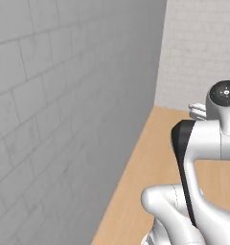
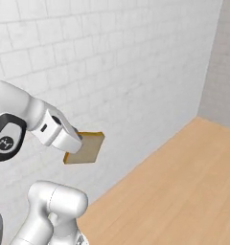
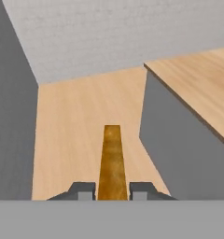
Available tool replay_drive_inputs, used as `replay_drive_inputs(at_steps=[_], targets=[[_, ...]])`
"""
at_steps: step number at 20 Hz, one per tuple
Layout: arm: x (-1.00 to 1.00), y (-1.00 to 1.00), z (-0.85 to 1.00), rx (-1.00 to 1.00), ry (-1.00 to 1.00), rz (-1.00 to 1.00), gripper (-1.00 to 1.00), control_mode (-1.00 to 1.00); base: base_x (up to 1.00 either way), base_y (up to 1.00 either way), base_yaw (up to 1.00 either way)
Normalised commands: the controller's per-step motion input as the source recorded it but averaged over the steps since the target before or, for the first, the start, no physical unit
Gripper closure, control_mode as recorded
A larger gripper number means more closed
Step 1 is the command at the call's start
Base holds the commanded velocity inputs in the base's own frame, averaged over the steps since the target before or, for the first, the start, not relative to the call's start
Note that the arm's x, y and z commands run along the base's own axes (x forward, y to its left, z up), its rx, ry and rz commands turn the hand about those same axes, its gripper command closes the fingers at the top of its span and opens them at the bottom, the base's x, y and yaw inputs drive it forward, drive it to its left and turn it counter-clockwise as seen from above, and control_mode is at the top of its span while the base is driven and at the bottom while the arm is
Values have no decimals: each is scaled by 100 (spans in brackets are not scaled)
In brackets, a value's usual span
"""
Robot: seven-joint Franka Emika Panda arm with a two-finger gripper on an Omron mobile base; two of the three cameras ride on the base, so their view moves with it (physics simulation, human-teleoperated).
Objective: Start the toaster. Once the lever pops up, take the bread to the plate on the dining counter.
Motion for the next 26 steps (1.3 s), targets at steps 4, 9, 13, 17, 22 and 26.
replay_drive_inputs(at_steps=[4, 9, 13, 17, 22, 26], targets=[[0, 0, 0, 0, 0, 0, 100, 100, 100, -37, -20], [0, 0, 0, 0, 0, 0, 100, 100, 100, -48, -25], [0, 0, 0, 0, 0, 0, 100, 100, 96, -42, -41], [0, 0, 0, 0, 0, 0, 100, 100, 83, -34, -49], [0, 0, 0, 0, 0, 0, 100, 100, 93, -21, -46], [0, 0, 0, 0, 0, 0, 100, 100, 100, 0, -38]])
